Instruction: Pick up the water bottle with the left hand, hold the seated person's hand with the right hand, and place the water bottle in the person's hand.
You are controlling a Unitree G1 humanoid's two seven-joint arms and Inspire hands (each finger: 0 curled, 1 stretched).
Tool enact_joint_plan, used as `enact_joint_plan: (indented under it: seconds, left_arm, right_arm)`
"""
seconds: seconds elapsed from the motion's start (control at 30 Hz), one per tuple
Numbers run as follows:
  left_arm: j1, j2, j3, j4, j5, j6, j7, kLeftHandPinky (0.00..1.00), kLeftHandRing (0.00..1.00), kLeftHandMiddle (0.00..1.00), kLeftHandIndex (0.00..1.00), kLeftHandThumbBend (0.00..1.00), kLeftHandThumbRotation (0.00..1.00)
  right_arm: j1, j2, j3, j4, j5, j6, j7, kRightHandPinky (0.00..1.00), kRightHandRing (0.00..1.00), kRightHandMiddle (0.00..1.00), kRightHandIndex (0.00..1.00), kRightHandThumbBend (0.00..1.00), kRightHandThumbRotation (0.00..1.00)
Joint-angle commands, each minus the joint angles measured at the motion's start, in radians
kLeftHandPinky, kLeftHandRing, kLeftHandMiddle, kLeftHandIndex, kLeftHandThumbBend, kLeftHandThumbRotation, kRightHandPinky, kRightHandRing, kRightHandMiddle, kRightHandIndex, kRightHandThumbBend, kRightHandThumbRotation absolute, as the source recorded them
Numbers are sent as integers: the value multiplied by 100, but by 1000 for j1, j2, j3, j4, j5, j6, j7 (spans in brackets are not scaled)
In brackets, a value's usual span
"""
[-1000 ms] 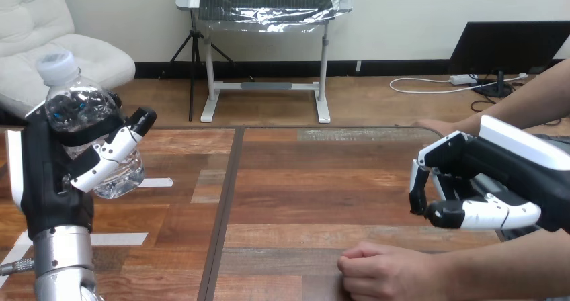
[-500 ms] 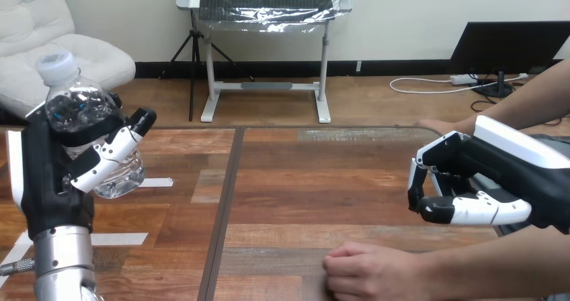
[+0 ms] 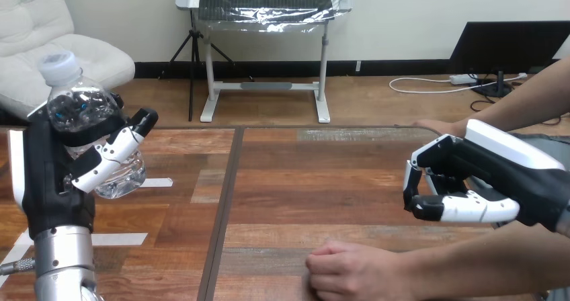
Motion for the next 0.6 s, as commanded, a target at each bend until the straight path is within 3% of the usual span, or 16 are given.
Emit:
enact_joint_plan:
  seconds: [0.0, 0.57]
  left_arm:
    - [-42, 10, -1, -53, 3, -26, 0, 24, 29, 34, 40, 59, 0]
    - [-37, 4, -3, -63, -7, -16, 0, 24, 29, 34, 40, 60, 0]
  right_arm:
    - [-87, 26, 10, 40, 0, -47, -32, 4, 8, 14, 39, 100, 100]
    - [-139, 49, 56, 133, -34, -100, -59, 3, 7, 12, 38, 100, 100]
